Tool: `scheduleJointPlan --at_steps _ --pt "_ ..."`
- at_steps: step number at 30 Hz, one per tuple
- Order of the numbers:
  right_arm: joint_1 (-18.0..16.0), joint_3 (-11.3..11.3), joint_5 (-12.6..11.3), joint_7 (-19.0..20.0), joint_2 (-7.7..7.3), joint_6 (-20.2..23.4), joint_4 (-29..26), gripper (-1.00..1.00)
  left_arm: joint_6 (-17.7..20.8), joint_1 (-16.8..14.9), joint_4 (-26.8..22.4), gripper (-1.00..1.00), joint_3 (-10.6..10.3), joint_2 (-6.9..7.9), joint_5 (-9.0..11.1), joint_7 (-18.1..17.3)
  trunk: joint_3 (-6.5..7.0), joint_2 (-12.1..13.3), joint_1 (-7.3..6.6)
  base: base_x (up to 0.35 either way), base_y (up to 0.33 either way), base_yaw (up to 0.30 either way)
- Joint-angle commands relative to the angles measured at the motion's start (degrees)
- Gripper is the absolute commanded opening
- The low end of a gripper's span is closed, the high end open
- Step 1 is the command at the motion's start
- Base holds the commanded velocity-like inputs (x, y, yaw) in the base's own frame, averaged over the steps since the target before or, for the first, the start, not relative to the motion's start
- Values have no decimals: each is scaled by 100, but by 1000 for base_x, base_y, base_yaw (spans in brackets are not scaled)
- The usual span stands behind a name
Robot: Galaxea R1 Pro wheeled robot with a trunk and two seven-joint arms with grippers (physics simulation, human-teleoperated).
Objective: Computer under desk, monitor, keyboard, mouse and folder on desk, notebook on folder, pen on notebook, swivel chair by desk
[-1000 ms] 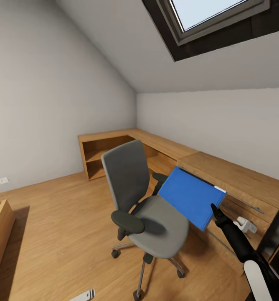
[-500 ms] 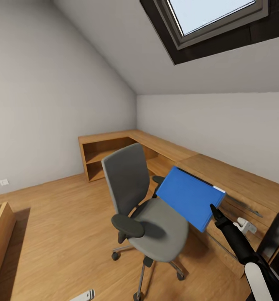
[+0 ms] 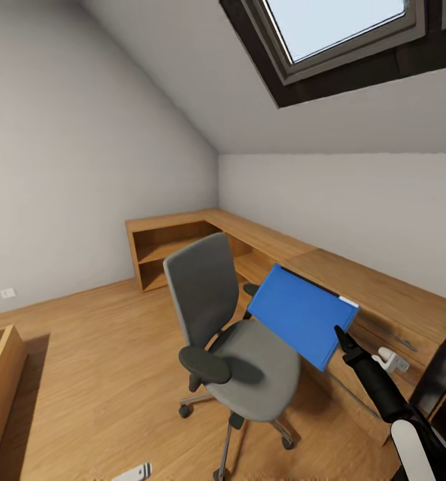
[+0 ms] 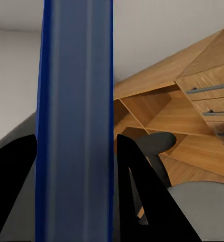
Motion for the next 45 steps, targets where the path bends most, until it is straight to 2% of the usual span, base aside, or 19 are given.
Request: scheduleJointPlan --at_steps 1,13,17,19,20,22,24,28,31,35,45 --pt "-4 -11 -63 23 2 57 -3 -100 19 -1 -14 100 -12 5 27 39 13 37 -26 -292 0 0" --pt "-4 -5 -69 32 4 49 9 -100 19 1 105 100 -20 5 30 38 229 518 -290 -331 0 -3" --pt "-4 -5 -69 32 2 49 13 -100 31 6 366 100 -21 4 45 37 301 678 -378 -175 0 -148" --pt "-4 -8 -71 32 2 48 13 -100 35 1 612 100 -17 -21 57 33 337 758 -422 -61 0 -226" --pt "-4 -7 -72 32 2 44 14 -100 45 -158 1200 100 -14 -137 72 25 355 799 -444 -18 0 -256" --pt "-4 -9 -68 32 2 42 14 -100 31 -429 1859 100 -13 -288 72 -19 390 879 -487 -9 0 -262" --pt "-4 -12 -70 32 2 37 14 -100 17 -808 2683 100 -13 -440 65 -271 426 959 -531 -4 0 -267" --pt "-4 -16 -66 27 2 29 14 -100 16 -1115 3285 100 -12 -500 63 -751 498 1119 -619 -1 0 -269" --pt "-4 -24 -65 24 2 24 14 -100 15 -1205 3470 100 -12 -518 55 -935 552 1240 -685 0 0 -271" --pt "-4 -76 -65 23 0 22 21 -100 11 -1243 3550 100 -12 -529 46 -1013 624 1400 -773 0 0 -274" --pt "-4 -98 -63 30 -16 53 32 -100 10 -1249 3568 100 -12 -532 36 -1025 784 1801 -993 0 0 -142"
